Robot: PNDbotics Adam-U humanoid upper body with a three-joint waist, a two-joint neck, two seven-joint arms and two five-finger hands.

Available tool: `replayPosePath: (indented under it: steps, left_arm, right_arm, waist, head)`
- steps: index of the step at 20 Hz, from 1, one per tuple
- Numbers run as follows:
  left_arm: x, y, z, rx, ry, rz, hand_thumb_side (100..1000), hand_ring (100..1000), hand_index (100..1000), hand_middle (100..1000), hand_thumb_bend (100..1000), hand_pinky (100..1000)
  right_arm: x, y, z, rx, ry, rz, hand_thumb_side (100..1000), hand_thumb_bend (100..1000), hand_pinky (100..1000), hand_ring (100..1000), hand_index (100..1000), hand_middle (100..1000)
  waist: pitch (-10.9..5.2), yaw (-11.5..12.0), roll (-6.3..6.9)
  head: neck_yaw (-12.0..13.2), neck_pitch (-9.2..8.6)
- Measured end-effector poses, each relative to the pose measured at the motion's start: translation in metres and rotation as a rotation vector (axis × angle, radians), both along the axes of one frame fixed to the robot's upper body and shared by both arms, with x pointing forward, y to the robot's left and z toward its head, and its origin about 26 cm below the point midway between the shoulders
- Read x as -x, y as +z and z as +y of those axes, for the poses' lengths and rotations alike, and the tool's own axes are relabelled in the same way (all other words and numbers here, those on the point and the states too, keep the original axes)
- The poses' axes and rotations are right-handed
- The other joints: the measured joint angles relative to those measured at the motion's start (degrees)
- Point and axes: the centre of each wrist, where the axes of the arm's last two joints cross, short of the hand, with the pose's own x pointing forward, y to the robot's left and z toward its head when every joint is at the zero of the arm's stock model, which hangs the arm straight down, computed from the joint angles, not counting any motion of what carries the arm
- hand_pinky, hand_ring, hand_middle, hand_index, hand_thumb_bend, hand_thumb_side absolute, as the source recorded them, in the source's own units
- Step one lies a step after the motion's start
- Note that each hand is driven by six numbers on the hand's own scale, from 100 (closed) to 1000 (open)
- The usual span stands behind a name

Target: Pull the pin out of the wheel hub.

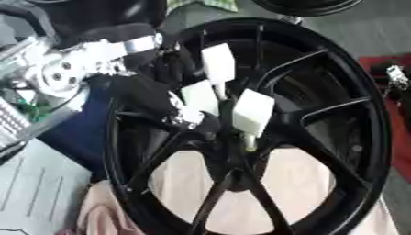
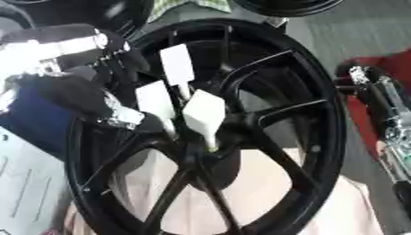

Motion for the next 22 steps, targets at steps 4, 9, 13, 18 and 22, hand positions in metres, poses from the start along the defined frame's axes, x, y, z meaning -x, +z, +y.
replayPosePath:
  steps: [4,9,13,18,22]
  left_arm:
    - [-0.005,-0.003,-0.002,-0.005,0.002,0.008,433,737,802,676,752,753]
    - [-0.012,-0.006,-0.004,-0.008,0.008,0.021,418,708,774,638,745,744]
    - [-0.015,-0.008,-0.006,-0.011,0.005,0.028,407,695,762,622,733,738]
    - [-0.018,-0.01,-0.006,-0.024,0.01,0.024,372,674,742,597,701,725]
    - [-0.018,-0.011,-0.008,-0.029,-0.002,0.023,348,649,719,569,662,705]
  right_arm:
    - [0.0,0.0,0.0,0.0,0.0,0.0,732,100,756,719,715,674]
    - [0.0,0.0,0.0,0.0,0.0,0.0,734,100,757,719,715,673]
    - [0.0,0.0,0.0,0.0,0.0,0.0,735,100,757,719,715,672]
    - [0.0,0.0,0.0,0.0,0.0,-0.001,737,100,757,719,715,672]
    - [0.0,0.0,0.0,-0.001,-0.001,-0.001,737,100,757,718,716,671]
  waist:
    - [0.01,-0.2,0.01]
    - [0.4,-0.4,0.04]
    - [0.71,-0.6,0.12]
    - [0.87,-0.8,0.12]
    - [0.96,-0.8,0.12]
  head:
    - [0.2,-0.04]
    - [0.7,-0.35]
    - [1.0,-0.5]
    - [1.2,-0.5]
    - [1.2,-0.5]
